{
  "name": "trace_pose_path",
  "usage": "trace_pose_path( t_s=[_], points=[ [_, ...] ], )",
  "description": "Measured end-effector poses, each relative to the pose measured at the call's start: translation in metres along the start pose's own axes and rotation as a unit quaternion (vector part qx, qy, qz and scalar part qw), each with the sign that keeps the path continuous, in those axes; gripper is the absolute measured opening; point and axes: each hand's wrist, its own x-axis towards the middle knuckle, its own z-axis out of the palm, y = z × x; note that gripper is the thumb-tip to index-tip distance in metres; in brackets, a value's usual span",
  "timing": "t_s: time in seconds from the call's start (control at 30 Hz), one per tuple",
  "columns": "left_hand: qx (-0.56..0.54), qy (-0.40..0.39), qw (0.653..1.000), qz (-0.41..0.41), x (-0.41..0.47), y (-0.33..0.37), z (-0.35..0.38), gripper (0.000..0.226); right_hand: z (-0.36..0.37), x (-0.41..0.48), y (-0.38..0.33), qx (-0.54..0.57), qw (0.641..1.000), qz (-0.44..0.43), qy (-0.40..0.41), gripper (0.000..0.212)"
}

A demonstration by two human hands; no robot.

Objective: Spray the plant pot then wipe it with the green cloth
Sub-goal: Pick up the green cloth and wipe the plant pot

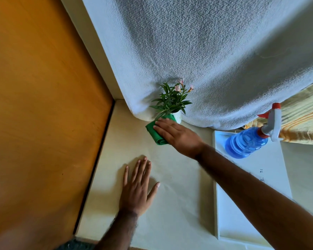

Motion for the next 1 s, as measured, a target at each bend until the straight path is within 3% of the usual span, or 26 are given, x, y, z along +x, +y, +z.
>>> trace_pose_path(
  t_s=[0.23, 0.47, 0.7, 1.0],
  points=[
    [0.003, 0.002, 1.0, 0.001, 0.002, 0.0, 0.003, 0.083, -0.005, -0.011, 0.023, -0.018, 0.999, -0.033, -0.022, 0.038],
    [0.013, 0.003, 1.0, 0.001, 0.0, -0.001, 0.003, 0.082, -0.002, -0.022, 0.018, 0.063, 0.995, 0.024, -0.072, 0.044],
    [0.014, 0.004, 1.0, 0.001, 0.001, 0.0, 0.003, 0.082, -0.013, -0.008, 0.017, 0.021, 1.0, 0.014, -0.002, 0.037],
    [0.021, 0.002, 1.0, 0.001, 0.001, 0.0, 0.0, 0.081, 0.004, -0.022, 0.025, 0.063, 0.996, 0.041, -0.056, 0.041]
  ],
)
